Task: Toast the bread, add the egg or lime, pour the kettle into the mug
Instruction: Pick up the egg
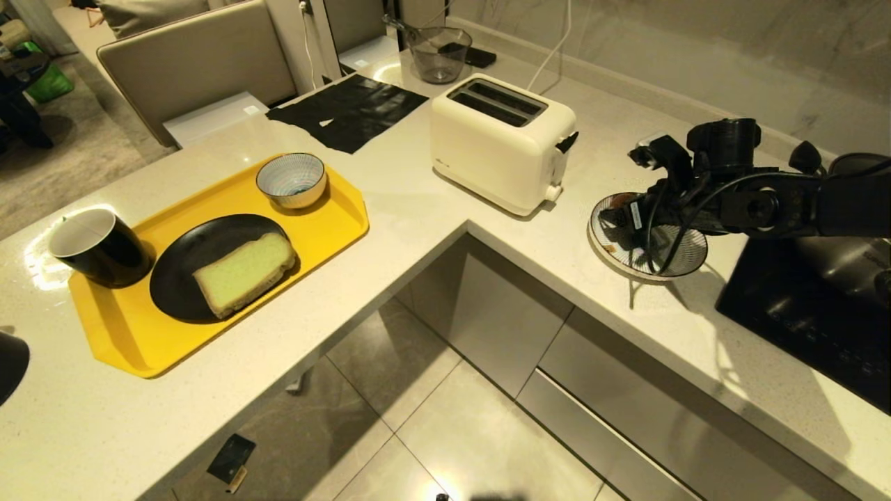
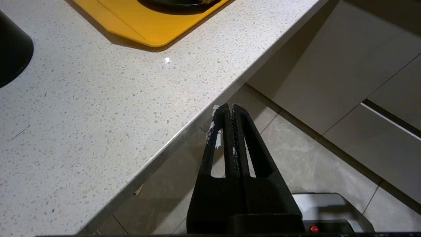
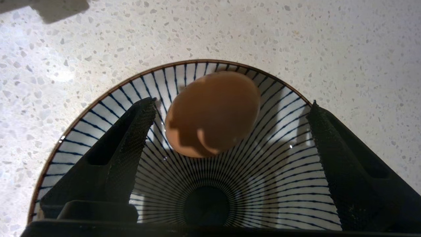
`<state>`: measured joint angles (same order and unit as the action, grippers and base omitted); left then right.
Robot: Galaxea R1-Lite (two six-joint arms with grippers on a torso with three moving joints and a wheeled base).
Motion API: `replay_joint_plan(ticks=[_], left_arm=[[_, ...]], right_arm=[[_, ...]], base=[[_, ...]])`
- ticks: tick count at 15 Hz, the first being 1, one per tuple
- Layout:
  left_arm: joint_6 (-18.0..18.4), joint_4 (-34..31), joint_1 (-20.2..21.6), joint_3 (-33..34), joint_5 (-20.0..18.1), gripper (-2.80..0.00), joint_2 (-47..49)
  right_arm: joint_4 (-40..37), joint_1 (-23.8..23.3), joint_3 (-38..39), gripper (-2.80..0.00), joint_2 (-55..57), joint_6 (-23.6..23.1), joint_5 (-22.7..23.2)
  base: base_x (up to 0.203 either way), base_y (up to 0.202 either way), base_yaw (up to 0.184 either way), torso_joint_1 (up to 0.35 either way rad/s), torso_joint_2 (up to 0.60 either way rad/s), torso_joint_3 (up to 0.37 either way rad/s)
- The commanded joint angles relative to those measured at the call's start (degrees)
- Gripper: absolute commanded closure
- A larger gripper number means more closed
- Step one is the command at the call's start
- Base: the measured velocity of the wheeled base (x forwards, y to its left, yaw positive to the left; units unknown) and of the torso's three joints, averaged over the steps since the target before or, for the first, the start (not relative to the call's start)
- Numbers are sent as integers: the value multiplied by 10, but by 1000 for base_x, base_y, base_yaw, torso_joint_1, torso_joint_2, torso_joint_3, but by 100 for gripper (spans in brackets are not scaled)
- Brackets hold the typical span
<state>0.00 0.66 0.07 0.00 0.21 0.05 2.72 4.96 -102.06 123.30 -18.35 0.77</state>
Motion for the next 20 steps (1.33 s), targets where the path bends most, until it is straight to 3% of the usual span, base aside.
replay_joint_plan(ticks=[1,20], left_arm=[[0,0,0,0,1,0,0],[0,0,1,0,0,0,0]], right_arm=[[0,0,2,-280,3,-1,1],[-3,0,4,-280,12,0,1]], base=[[0,0,0,0,0,0],[0,0,0,0,0,0]])
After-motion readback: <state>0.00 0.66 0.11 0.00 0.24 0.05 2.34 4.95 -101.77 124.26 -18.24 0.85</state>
